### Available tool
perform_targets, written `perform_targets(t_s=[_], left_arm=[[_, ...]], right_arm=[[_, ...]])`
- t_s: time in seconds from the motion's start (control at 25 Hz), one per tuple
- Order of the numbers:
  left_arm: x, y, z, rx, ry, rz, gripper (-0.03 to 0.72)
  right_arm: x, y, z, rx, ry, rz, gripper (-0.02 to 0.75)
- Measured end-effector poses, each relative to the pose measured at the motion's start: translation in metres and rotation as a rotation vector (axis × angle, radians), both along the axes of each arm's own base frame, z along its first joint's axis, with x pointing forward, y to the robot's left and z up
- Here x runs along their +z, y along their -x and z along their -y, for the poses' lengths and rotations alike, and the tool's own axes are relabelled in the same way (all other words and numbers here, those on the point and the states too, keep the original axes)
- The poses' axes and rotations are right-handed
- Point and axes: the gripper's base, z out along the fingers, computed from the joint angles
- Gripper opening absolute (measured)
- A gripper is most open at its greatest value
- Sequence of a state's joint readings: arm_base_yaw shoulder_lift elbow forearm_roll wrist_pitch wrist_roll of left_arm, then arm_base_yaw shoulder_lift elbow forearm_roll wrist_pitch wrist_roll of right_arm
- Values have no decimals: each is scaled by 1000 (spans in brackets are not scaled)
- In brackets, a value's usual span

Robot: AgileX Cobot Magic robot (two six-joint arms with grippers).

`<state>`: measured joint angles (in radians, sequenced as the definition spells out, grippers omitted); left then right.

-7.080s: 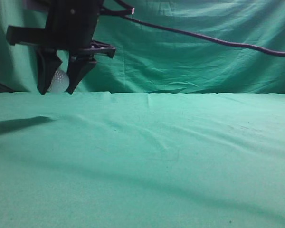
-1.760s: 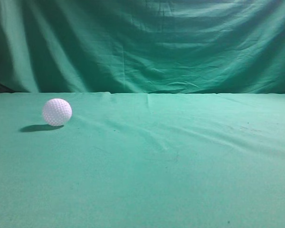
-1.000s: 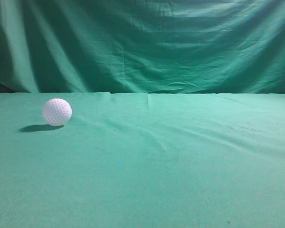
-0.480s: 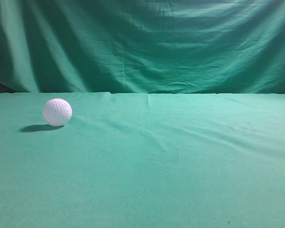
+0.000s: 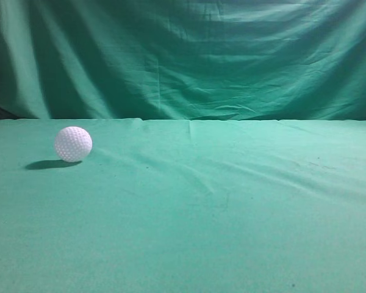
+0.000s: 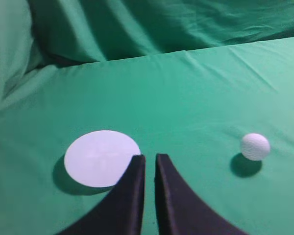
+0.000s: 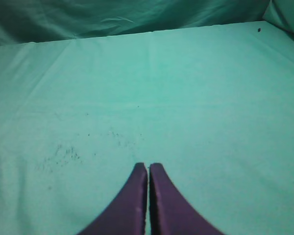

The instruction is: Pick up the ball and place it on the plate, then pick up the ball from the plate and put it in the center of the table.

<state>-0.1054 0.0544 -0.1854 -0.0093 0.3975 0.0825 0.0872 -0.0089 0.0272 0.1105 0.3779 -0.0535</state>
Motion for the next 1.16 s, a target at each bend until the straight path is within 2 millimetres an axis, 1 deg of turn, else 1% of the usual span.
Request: perform_targets(t_s=[0.2, 0.28, 0.36, 0.56, 0.68, 1.16], left_arm=[[-35, -3, -2, 41, 4, 26, 48], [-48, -5, -2, 41, 1, -6, 48], [-56, -5, -2, 41, -1, -30, 48], [-57, -5, -2, 42, -11, -38, 48], [-61, -4, -2, 43, -27, -85, 48], [-61, -4, -3, 44, -30, -88, 48]], right_arm=[[0, 0, 0, 0, 0, 0, 0], [0, 0, 0, 0, 0, 0, 0], [0, 0, 0, 0, 0, -2, 0], [0, 0, 0, 0, 0, -2, 0], [0, 0, 0, 0, 0, -2, 0], [0, 0, 0, 0, 0, -2, 0]])
